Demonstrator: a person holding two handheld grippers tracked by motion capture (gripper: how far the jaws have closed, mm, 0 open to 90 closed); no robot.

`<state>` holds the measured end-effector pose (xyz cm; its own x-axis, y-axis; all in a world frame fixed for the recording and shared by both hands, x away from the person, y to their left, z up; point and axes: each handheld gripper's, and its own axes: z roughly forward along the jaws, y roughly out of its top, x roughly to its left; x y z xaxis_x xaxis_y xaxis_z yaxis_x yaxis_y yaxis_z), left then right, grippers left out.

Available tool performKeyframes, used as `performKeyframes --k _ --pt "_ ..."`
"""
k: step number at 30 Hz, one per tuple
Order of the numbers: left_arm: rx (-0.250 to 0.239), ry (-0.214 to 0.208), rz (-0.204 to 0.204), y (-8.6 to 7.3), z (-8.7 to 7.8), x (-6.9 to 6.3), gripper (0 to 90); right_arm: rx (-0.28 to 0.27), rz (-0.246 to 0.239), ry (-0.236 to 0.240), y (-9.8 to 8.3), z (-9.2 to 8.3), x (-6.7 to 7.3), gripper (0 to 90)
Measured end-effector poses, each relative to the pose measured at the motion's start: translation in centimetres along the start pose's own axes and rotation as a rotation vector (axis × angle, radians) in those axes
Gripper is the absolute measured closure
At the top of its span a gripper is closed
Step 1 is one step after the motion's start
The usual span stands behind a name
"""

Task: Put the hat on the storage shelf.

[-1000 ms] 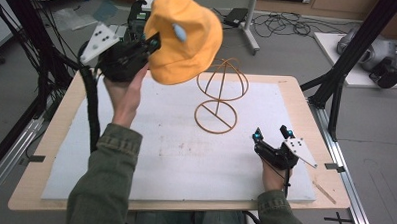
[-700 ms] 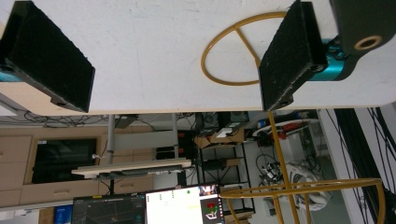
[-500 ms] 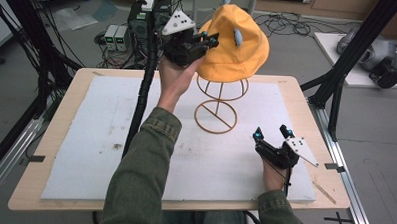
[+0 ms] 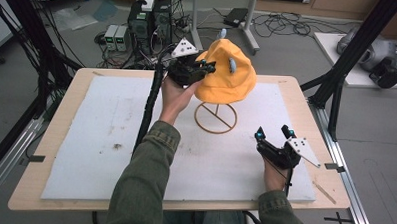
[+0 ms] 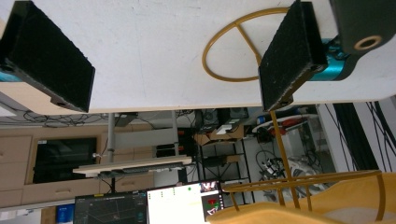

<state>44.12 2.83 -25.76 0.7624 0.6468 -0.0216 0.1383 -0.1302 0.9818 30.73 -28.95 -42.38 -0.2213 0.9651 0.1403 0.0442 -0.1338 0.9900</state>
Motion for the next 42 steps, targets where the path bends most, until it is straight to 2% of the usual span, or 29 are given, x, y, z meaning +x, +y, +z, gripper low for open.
performKeyframes --k 5,8,17,18,19,20,21,23,24,26,27,31,33,34,37,38,42 --pt "0.021 -0.005 0.004 -0.3 0.3 0.0 85.7 -0.007 -0.006 -0.003 0.1 -0.1 -0.1 10.5" --pt "0.007 -0.001 0.002 -0.3 0.3 -0.1 85.7 -0.006 -0.005 -0.002 0.0 0.0 -0.1 10.5" --pt "0.007 0.0 -0.002 -0.3 0.3 0.0 84.5 -0.008 -0.012 -0.001 0.0 0.0 -0.1 10.5" --pt "-0.017 0.011 -0.018 -0.3 0.3 -0.1 79.1 -0.009 -0.012 -0.002 0.0 0.0 -0.1 10.5" --pt "-0.034 0.019 -0.042 -0.3 0.1 0.0 56.0 -0.01 -0.013 -0.001 0.0 0.0 -0.1 10.5" --pt "-0.042 0.025 -0.054 -0.2 0.1 0.1 45.4 -0.01 -0.013 0.0 0.0 0.0 -0.1 10.5" --pt "-0.049 0.038 -0.07 -0.1 -0.1 0.3 45.4 -0.01 -0.013 0.0 0.0 0.0 -0.1 10.5" --pt "-0.053 0.068 -0.08 0.0 -0.6 0.5 29.7 -0.006 -0.012 0.0 0.0 0.0 0.0 10.5" --pt "-0.057 0.082 -0.07 0.0 -0.9 0.6 27.5 -0.009 -0.015 -0.001 0.0 0.0 -0.1 10.5" --pt "-0.082 0.117 -0.063 0.0 -2.0 0.9 19.7 -0.011 -0.015 -0.004 0.0 0.0 -0.1 10.5" --pt "-0.1 0.127 -0.064 0.0 -2.6 1.0 19.7 -0.011 -0.015 -0.004 0.0 0.0 -0.1 10.5" --pt "-0.184 0.23 -0.034 0.0 -6.7 1.5 16.5 -0.006 -0.01 -0.008 0.0 0.0 -0.1 10.5" --pt "-0.228 0.291 -0.01 -0.2 -9.0 1.8 15.8 -0.01 -0.012 -0.011 0.1 -0.1 -0.1 10.5" --pt "-0.251 0.326 0.003 -0.3 -10.3 2.0 15.7 -0.02 -0.029 -0.015 0.1 -0.1 -0.1 10.5" --pt "-0.318 0.419 0.008 -1.0 -14.1 2.5 14.6 -0.02 -0.021 -0.023 0.2 -0.3 0.1 10.5" --pt "-0.339 0.451 0.011 -1.3 -15.4 2.7 14.6 -0.028 -0.033 -0.029 0.3 -0.3 0.0 10.5" --pt "-0.399 0.622 0.023 -2.9 -20.6 3.0 14.6 -0.038 -0.027 -0.048 0.4 -0.5 0.0 10.5"
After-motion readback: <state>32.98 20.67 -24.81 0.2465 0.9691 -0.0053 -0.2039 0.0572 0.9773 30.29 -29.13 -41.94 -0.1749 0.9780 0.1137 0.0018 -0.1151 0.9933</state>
